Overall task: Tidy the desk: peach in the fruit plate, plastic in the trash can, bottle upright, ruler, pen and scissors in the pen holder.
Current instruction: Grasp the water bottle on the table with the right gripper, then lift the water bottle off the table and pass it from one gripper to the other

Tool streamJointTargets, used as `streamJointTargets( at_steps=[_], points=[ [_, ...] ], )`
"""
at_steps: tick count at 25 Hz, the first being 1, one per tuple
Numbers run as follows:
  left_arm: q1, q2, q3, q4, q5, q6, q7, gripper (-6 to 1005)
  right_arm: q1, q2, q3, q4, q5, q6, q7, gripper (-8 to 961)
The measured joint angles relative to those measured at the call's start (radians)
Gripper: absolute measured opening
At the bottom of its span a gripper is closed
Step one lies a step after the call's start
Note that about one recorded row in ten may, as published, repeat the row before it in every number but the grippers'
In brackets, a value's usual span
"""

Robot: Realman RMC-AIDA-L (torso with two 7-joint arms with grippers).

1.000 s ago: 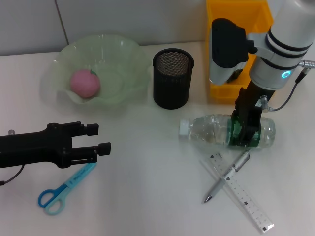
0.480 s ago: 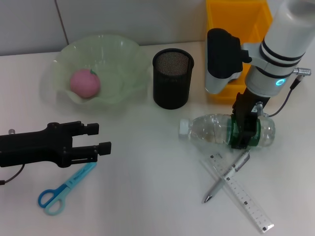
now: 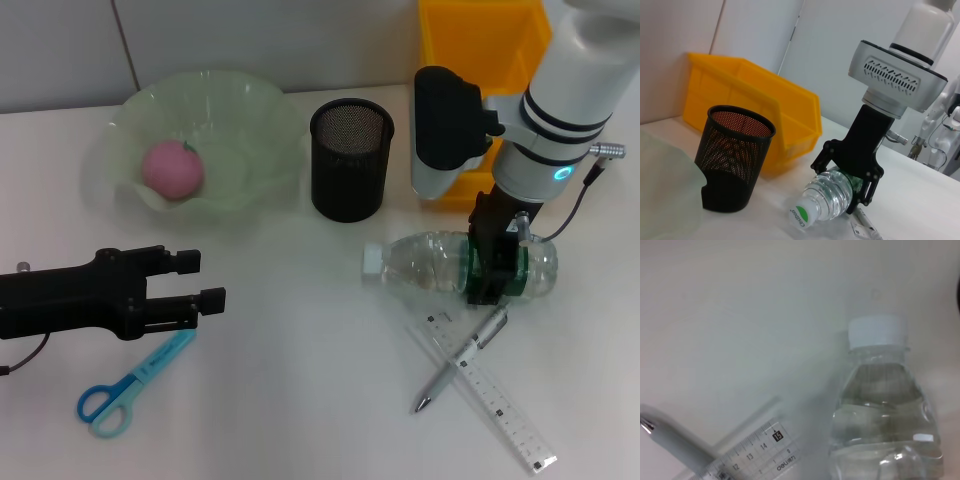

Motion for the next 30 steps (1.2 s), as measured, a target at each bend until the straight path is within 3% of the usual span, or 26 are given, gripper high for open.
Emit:
streamJointTargets(
  at_steps=[30],
  points=[
    [0.0,0.002,-0.002,0.0,0.0,0.0,-0.001,750,-0.012,0.013,0.002,-0.023,-0.012,0.024,-0.008,760]
  ],
)
